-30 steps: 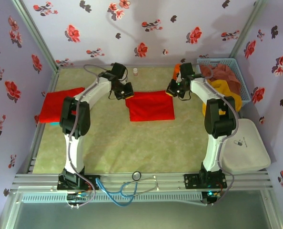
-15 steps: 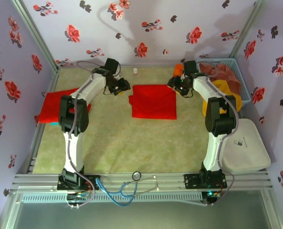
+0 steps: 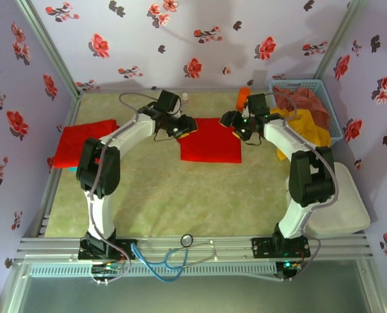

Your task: Fold and stack the t-shirts

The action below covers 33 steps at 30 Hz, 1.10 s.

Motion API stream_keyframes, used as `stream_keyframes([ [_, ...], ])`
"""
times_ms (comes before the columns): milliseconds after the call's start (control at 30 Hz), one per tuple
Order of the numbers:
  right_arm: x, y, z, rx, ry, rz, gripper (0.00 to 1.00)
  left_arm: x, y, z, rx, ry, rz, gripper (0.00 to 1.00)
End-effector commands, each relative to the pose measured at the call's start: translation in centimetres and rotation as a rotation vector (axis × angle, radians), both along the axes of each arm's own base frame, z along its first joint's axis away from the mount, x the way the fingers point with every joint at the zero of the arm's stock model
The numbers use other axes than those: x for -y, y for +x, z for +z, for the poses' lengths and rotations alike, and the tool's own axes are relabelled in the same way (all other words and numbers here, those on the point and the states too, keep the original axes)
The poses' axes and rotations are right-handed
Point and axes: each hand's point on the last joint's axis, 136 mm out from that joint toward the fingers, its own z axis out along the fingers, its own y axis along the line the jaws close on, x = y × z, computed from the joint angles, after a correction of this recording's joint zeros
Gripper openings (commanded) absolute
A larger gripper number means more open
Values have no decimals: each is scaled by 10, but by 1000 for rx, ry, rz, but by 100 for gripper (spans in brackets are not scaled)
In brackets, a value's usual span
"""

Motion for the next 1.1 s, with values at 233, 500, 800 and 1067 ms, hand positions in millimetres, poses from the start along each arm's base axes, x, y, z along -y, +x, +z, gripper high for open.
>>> stream_keyframes([
  [233, -12, -17, -46, -7, 106, -29, 69, 13, 1, -66, -59, -2, 46, 38],
  [500, 1, -38, -101, -98, 71, -49, 66, -8, -21, -119, -157, 68, 70, 36],
  [800, 14, -60, -110, -138, 8, -39, 66, -27, -41, -126, -178, 109, 84, 34],
  [1067, 31, -54, -59, -84, -66, -35, 67, -52, -18, -41, -50, 159, 94, 35],
])
